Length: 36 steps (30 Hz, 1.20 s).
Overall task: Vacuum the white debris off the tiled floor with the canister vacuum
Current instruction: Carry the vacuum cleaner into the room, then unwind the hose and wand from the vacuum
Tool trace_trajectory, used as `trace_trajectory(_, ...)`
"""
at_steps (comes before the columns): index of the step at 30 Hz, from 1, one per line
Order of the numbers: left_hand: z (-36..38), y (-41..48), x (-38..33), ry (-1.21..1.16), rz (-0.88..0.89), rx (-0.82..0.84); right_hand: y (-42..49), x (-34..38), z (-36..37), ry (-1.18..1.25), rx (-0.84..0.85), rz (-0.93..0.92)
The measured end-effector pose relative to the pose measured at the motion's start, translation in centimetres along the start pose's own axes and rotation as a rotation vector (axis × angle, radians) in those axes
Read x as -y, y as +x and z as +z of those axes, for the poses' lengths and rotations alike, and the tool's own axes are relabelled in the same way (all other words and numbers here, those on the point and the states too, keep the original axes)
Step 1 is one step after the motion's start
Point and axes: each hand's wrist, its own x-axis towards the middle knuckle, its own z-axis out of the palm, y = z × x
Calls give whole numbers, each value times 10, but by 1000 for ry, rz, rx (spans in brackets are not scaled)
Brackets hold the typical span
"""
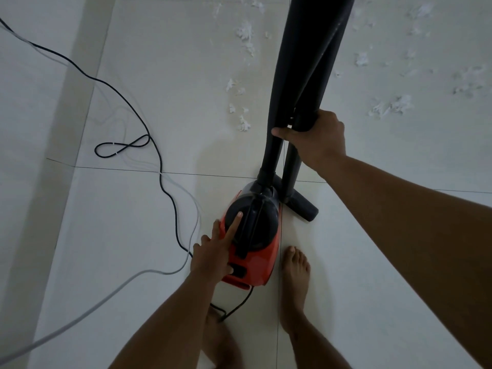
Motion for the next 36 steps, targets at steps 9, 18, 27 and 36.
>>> trace_trajectory(9,3,-3,-4,57,-48,-48,7,-1,5,4,22,-7)
trace_trajectory(18,-18,2,4,-66,-33,208,4,-7,10,17,51,5)
trace_trajectory(27,-317,42,-62,-925,329,-188,-8,13,6,29,68,84)
trace_trajectory(36,-366,39,-120,-1056,254,-524,-15,34,-20,70,62,71)
